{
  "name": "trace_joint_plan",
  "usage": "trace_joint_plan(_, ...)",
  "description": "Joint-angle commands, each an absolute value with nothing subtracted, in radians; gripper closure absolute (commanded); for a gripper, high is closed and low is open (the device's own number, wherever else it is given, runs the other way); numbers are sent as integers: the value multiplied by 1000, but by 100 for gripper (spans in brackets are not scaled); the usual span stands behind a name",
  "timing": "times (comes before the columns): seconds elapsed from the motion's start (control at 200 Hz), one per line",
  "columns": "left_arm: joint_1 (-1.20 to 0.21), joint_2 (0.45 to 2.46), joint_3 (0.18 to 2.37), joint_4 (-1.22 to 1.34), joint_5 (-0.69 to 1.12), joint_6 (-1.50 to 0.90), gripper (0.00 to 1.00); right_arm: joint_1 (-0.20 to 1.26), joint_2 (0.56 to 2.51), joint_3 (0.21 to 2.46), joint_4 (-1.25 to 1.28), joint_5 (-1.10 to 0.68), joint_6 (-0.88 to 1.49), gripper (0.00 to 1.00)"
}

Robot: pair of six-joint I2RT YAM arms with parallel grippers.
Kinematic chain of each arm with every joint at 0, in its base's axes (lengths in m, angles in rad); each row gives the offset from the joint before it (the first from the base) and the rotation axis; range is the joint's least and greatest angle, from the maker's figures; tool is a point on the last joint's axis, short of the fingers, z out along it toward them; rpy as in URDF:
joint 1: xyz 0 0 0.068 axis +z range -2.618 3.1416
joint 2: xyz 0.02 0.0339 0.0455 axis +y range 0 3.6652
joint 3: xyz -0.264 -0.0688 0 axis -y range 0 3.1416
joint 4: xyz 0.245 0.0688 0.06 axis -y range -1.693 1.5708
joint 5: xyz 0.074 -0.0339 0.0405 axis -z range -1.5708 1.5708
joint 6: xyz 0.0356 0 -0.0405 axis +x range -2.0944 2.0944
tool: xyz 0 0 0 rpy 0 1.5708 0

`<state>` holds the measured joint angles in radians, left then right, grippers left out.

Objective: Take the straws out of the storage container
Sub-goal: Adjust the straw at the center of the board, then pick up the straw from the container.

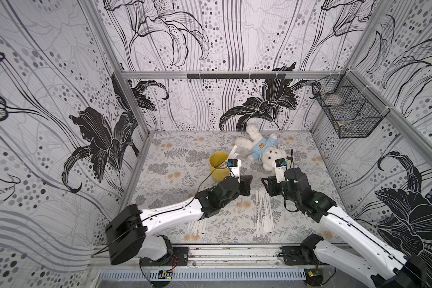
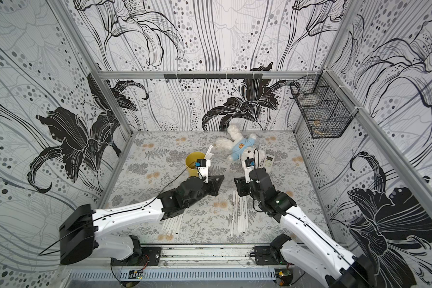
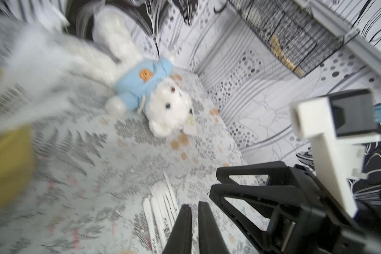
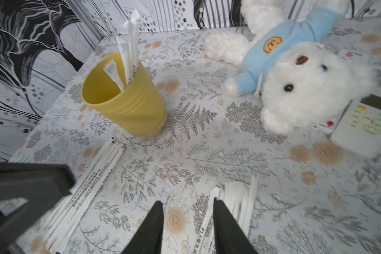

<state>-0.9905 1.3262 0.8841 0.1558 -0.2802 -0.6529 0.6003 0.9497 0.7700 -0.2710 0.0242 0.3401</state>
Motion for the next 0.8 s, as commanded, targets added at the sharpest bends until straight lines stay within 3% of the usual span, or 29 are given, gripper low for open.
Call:
trace_joint_plan(0.0,-918,1246,848,-15,-419,-499,85,612,1040,881,-182,-20,303,60)
trace_joint_plan(0.326,-739,991,675,14,-372,-433,81,706,1341,996,67,74,379,52)
trace_joint_plan(0.796,-717,970,623,40,-326,-387,79,709,1534,1083,139,69,430,52)
